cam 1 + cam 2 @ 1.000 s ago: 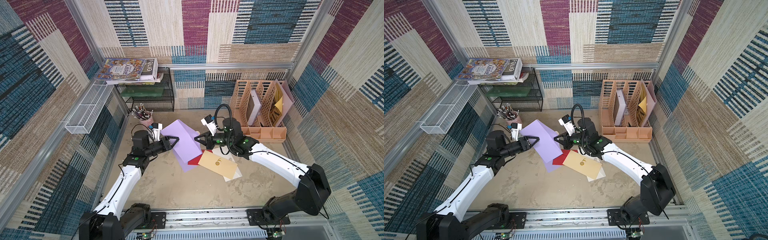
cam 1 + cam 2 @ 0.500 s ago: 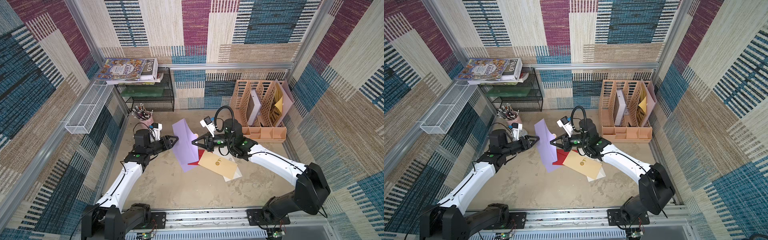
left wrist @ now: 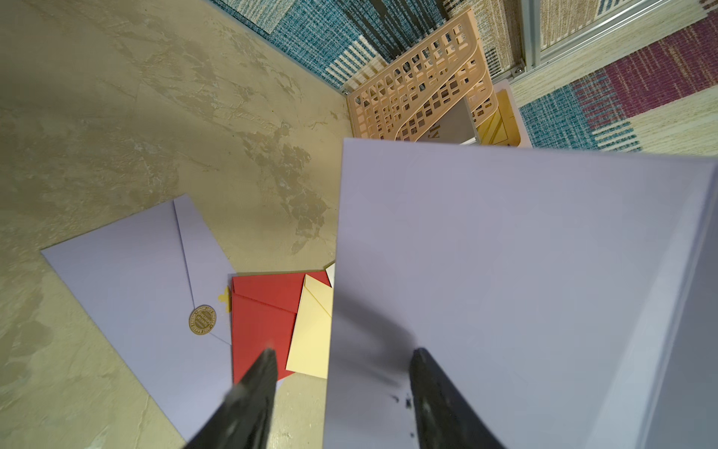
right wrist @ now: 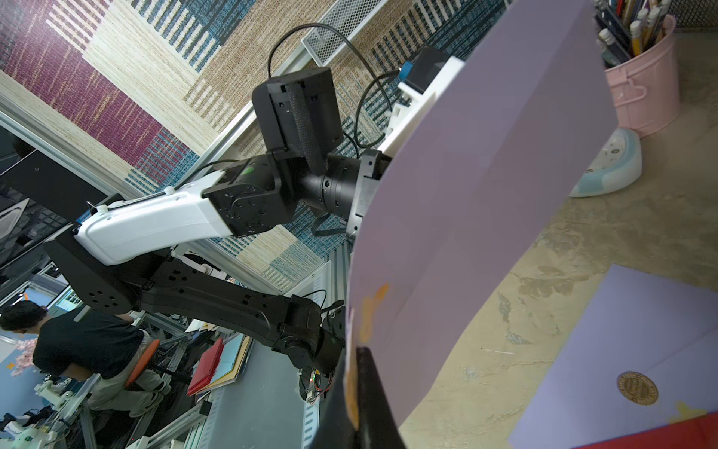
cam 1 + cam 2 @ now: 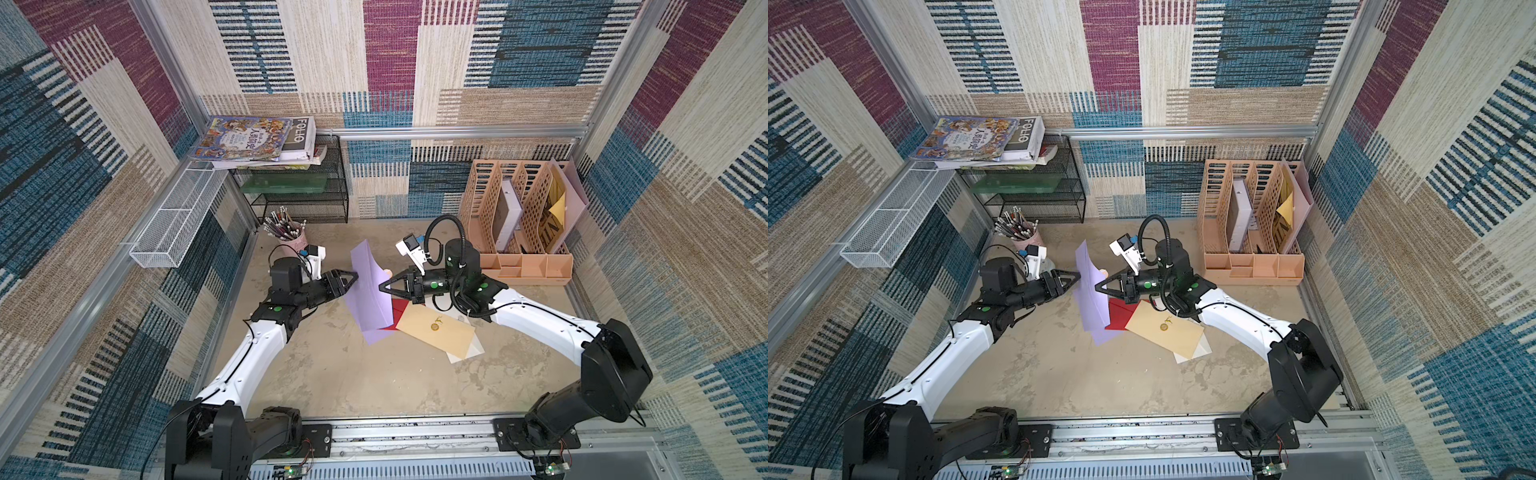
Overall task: Open the envelope
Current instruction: Open the envelope flap on the envelope.
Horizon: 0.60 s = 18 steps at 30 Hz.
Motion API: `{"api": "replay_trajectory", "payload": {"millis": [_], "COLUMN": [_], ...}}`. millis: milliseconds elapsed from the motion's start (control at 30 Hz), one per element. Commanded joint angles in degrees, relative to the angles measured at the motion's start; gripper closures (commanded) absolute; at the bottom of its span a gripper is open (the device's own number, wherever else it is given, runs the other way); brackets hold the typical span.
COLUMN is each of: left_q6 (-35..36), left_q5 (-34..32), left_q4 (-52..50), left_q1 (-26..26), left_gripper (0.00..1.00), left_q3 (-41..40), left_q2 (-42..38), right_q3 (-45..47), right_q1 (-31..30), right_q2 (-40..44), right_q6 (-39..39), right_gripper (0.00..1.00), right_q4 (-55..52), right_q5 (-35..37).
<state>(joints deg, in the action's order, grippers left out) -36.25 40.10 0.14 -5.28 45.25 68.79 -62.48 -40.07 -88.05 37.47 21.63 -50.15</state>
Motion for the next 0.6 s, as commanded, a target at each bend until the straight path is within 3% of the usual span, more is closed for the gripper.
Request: {"api": "replay_trajectory", "payload": {"millis": [0,567], "left_q6": [-1.7,-3.6], "left_q5": [1.9,4.5], "left_q4": [4.0,7.0], "left_q1": [0.0,-0.1], "left_gripper": [0.43,0.43], "left_q3": [-0.2,-0.2], "left_q2": [1.0,3.4], "right_q3": [-0.3,-1.9], "right_q1": [-0.2,-0.5], "right_q2": [-0.6,-4.2], "right_q6": [1.6,4.0], "right_gripper": [1.0,1.0], "right_q4": [3.8,7.1], "right_q5": [-1.5,-1.2]}}
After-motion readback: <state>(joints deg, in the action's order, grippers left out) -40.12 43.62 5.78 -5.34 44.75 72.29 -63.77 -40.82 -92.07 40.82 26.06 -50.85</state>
